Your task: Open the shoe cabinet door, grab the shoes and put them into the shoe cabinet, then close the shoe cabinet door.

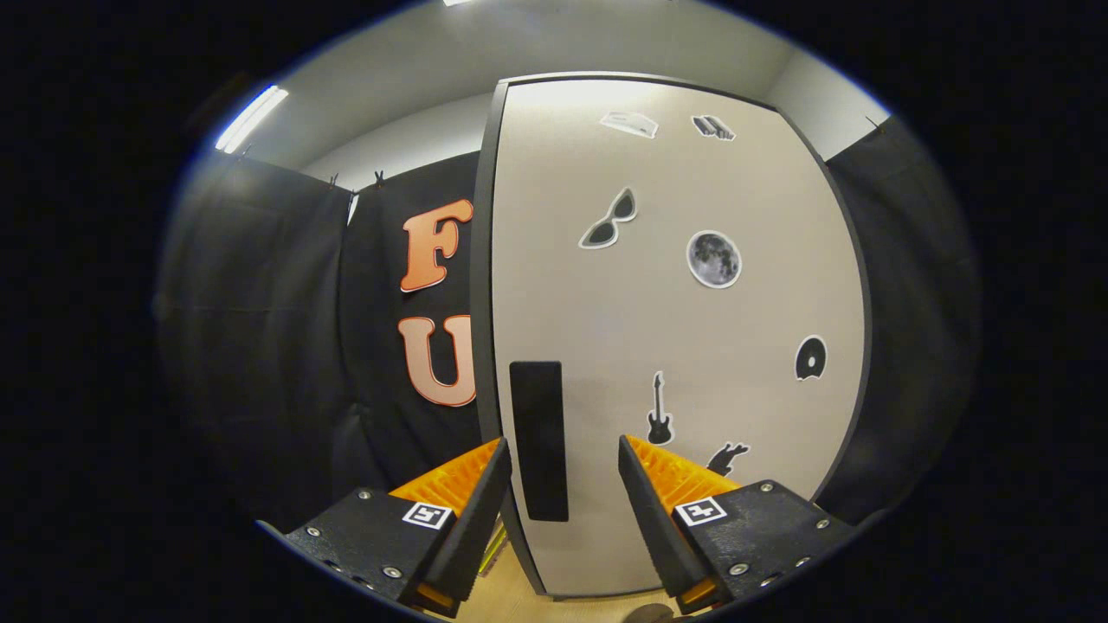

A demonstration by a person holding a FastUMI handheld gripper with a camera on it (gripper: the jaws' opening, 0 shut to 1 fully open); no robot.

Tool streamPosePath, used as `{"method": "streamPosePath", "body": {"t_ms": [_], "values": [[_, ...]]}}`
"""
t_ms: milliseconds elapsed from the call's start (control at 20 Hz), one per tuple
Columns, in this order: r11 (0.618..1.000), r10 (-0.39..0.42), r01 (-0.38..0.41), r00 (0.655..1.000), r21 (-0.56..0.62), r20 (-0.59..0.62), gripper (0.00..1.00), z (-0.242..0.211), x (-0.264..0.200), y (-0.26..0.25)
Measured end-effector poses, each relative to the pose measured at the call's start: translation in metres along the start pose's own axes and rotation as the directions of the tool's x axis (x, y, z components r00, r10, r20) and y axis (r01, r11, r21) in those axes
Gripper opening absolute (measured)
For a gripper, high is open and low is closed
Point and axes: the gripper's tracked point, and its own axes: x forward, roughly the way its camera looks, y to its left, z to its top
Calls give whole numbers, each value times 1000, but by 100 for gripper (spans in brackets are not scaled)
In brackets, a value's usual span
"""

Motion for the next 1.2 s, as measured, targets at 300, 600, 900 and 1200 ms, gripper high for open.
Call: {"method": "streamPosePath", "body": {"t_ms": [300, 600, 900, 1200], "values": [[1000, -18, 18, 1000, -11, -24, 60, -17, 29, 6], [1000, -19, 19, 1000, -22, -12, 35, -18, 32, 10], [1000, -25, 25, 999, 8, -20, 30, -19, 33, 11], [999, -31, 31, 999, 24, -29, 28, -20, 30, 10]]}}
